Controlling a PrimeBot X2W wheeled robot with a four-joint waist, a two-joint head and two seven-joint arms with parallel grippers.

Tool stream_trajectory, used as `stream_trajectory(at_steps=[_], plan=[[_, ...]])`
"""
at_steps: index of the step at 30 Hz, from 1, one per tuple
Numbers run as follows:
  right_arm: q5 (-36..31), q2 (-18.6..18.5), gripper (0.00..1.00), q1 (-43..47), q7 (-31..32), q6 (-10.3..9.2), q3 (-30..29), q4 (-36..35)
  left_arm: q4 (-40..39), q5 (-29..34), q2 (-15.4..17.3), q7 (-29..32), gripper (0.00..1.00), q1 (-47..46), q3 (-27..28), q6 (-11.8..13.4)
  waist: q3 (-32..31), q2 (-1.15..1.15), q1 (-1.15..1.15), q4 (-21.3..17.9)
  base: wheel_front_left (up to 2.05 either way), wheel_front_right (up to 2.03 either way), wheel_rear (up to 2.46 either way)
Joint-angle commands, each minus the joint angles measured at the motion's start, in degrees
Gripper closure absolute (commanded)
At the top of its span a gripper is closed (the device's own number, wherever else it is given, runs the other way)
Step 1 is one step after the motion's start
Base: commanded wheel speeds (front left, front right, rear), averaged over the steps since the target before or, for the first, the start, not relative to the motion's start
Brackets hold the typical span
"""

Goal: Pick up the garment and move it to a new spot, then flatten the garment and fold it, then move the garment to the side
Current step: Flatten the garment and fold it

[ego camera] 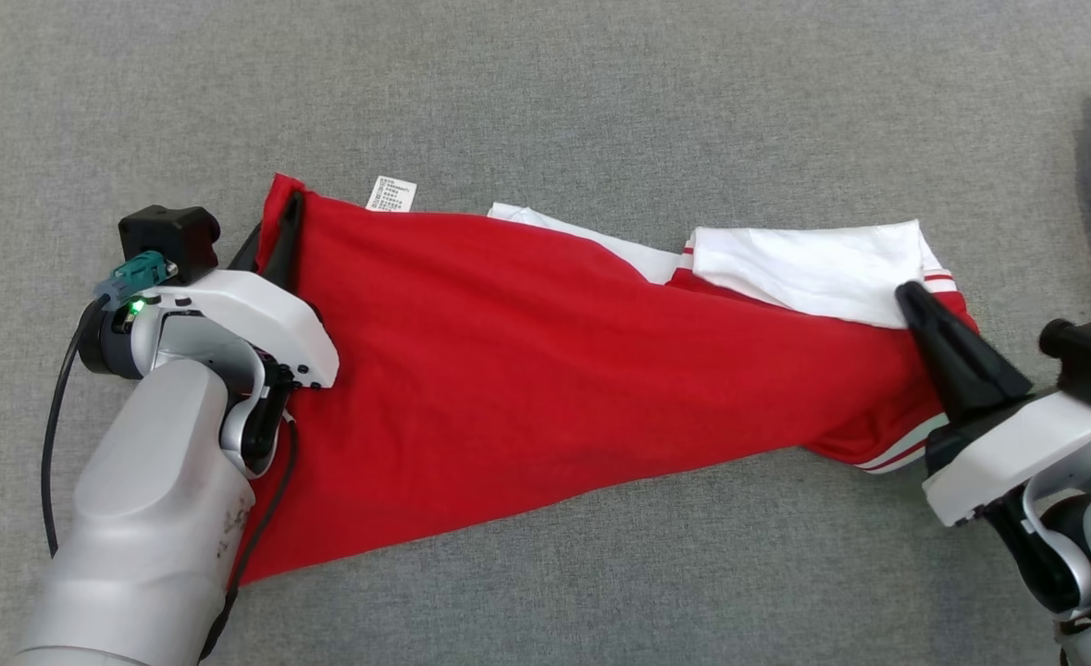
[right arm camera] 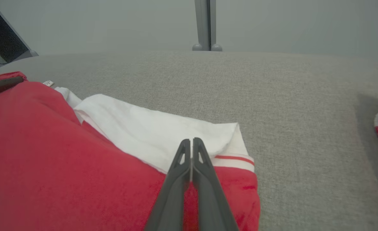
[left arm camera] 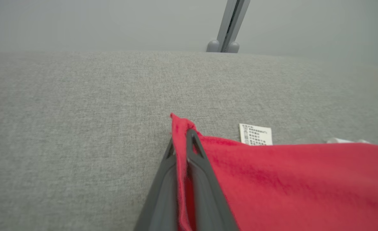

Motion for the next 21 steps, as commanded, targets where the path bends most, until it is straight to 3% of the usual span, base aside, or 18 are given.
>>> stream_trajectory(at_steps=[1,10,21], plan=[[-0.06,0.07,1.00,-0.82,-1.42,0.00,-1.01,-0.81,-0.37,0.11,0.38,-1.23,1.00,-0.87,0.12,-0.14,-0.28,0.00,0.00,-0.17,0.00,0.00,0.00],[-2.96,-0.30,1.00,-1.59,-6.97,0.00,-6.78,-5.60,-8.91,1.24,2.36,-5.17,1.00,1.96,0.81,1.03,-3.47,0.00,0.00,-0.80,0.00,0.00,0.00],[-5.83,-2.31,1.00,-6.89,-8.13,-0.01,-15.76,-16.44,-38.41,2.10,6.88,-3.20,1.00,9.54,2.82,6.05,-10.76,0.00,0.00,-1.23,0.00,0.00,0.00]])
